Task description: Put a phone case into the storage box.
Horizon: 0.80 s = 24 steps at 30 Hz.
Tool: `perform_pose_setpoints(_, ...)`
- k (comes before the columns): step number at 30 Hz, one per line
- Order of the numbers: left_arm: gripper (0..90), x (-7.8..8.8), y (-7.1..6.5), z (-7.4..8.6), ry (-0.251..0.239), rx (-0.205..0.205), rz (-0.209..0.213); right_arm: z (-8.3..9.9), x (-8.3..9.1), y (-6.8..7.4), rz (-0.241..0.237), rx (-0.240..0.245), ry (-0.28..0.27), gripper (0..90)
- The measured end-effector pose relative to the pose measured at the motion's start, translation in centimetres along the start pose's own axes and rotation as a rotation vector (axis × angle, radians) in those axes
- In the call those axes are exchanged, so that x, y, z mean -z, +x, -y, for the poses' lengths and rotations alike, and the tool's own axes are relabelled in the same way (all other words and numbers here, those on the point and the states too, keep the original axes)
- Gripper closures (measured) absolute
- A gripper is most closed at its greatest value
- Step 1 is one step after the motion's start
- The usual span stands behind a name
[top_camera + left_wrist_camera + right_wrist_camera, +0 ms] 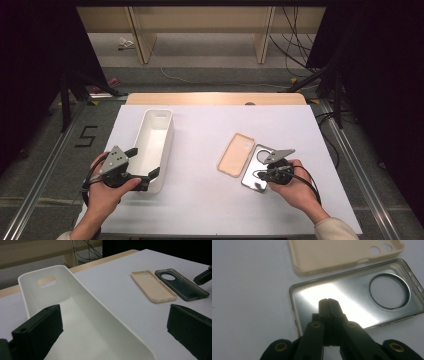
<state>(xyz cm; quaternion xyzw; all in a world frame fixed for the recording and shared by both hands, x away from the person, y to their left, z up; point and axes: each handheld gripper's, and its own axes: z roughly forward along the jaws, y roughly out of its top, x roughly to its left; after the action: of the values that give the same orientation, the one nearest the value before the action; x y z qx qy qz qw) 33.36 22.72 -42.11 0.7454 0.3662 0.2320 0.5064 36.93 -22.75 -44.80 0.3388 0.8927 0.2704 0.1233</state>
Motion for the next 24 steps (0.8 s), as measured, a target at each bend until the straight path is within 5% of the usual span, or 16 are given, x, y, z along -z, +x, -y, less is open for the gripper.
perform_pose_setpoints(7, 0.0, 0.0, -0.1, 0.0, 0.0, 0.002, 0.002, 0.2, -0.6, -0.8, 0.024, -0.019, 0.074, 90.0)
perform_pose_setpoints(24, 0.0, 0.0, 0.0, 0.0, -0.003, 0.002, 0.001, 0.2, -1.1, -1.2, 0.033, -0.021, 0.144, 90.0)
